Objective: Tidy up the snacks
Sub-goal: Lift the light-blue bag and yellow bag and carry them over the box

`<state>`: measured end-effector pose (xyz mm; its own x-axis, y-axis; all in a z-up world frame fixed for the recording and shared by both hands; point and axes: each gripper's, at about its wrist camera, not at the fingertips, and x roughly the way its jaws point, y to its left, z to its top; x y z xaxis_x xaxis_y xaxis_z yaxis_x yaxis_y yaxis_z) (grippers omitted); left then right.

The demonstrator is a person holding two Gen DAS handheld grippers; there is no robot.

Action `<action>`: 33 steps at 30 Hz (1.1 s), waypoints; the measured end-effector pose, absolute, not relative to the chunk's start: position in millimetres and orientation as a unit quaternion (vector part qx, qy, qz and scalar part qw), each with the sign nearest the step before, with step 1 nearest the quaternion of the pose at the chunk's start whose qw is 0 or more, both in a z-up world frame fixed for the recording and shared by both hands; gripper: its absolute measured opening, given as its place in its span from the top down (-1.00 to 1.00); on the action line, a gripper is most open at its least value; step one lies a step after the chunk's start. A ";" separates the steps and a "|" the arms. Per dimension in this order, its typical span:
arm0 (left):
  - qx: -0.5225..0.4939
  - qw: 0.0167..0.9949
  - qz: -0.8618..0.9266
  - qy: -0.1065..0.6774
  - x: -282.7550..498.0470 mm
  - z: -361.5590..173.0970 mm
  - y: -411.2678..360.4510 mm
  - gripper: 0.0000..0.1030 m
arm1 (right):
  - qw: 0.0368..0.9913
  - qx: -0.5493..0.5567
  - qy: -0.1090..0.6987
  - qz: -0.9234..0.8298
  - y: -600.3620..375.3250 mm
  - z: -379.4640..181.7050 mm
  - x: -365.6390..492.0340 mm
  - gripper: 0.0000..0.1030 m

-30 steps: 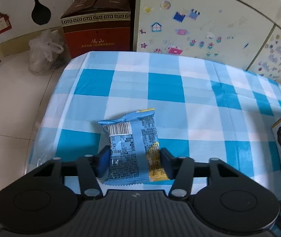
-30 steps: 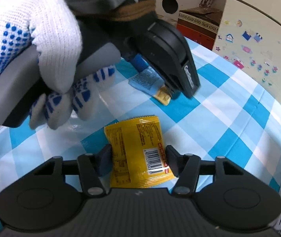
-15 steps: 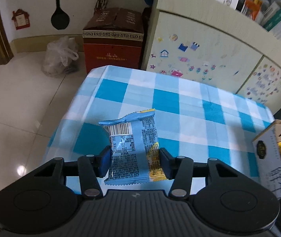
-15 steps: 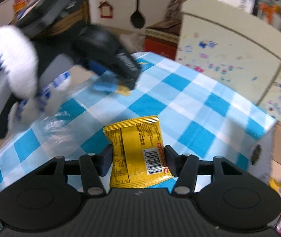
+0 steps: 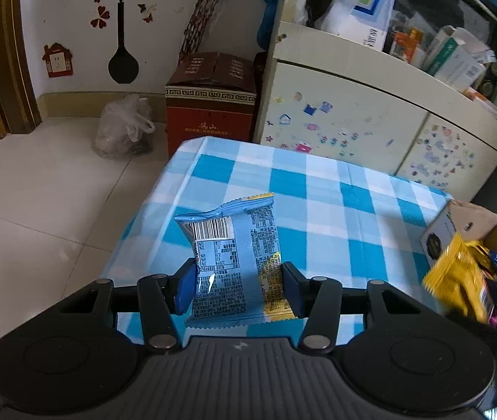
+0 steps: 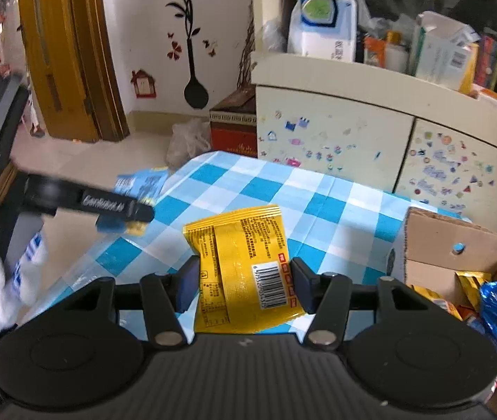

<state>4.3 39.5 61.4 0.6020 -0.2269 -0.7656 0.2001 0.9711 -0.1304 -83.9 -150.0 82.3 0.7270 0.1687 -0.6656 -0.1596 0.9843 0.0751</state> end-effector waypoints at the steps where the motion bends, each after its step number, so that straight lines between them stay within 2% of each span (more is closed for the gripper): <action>1: -0.015 0.895 -0.120 0.430 -2.0 60.6 39.3 -0.09 | 0.930 0.009 0.356 0.087 -151.8 84.3 -87.4 -0.08; 11: -0.047 0.888 -0.129 0.438 -48.1 56.6 30.0 -0.09 | 0.937 0.042 0.341 0.065 -175.3 94.5 -119.1 -0.08; 33: -0.012 0.898 -0.218 0.382 -89.2 114.1 -56.7 -0.09 | 0.947 0.160 0.277 -0.038 -274.0 128.0 -181.2 -0.08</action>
<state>-89.2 -56.7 114.1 0.6126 -0.4010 -0.6811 0.3823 0.9046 -0.1887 -181.2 -274.0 128.0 0.8439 0.0165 -0.5362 0.1605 0.9460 0.2817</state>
